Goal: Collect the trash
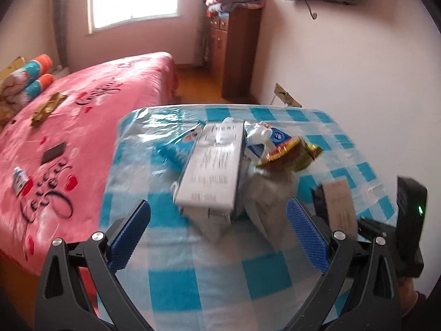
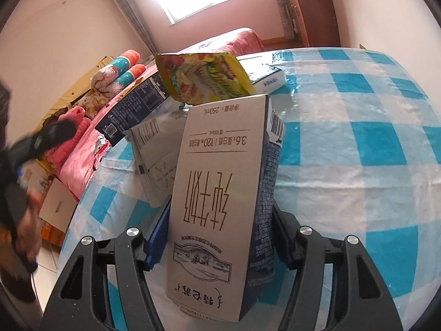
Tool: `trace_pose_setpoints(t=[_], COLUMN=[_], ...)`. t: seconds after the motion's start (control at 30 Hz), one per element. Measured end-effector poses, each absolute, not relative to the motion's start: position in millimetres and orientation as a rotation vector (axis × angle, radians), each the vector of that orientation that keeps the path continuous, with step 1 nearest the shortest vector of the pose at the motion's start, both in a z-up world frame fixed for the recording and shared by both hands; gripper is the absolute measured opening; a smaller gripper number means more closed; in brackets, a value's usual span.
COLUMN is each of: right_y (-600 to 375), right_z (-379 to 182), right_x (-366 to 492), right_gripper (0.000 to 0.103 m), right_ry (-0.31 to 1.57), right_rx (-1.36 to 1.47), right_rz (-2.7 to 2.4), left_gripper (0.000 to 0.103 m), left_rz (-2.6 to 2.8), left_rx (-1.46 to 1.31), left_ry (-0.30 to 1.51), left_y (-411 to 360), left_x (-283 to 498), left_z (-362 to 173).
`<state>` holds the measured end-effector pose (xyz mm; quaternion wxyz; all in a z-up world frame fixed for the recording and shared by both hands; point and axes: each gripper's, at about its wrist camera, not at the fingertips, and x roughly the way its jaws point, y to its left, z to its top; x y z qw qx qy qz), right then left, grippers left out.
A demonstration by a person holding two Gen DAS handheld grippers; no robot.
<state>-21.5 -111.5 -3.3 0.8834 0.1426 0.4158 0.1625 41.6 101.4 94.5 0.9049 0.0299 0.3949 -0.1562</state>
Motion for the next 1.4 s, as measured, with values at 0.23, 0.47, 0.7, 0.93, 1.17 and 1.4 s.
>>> trace_pose_setpoints(t=[0.23,0.47,0.7,0.93,1.17,1.4], right_y=[-118.9,-121.6,-123.7,-115.3,-95.0,-82.7], right_z=[-1.5,-2.5,-4.8,-1.5,1.1,0.9], right_x=[-26.6,-26.9,-29.5,-30.3,-38.3,-38.9], right_gripper=[0.064,0.064,0.062,0.062,0.078,0.063], right_ry=[0.862,0.857,0.852,0.860,0.866,0.877], right_rx=[0.325,0.340,0.362,0.308,0.166,0.077], right_rz=[0.360,0.373,0.384,0.365,0.312,0.257], left_gripper=[0.099,0.097,0.067,0.064,0.064,0.064], left_rz=[-0.349,-0.356,-0.317,-0.285,-0.253,-0.211], left_rx=[0.051,0.137,0.121,0.064,0.022,-0.002], left_ry=[0.943,0.980,1.012,0.978,0.930,0.887], left_y=[101.0,80.7,79.8,90.6,109.0,129.5], left_x=[107.5,124.3,126.9,107.5,71.8,37.6], left_z=[80.9,70.2,59.7,61.9,66.5,71.9])
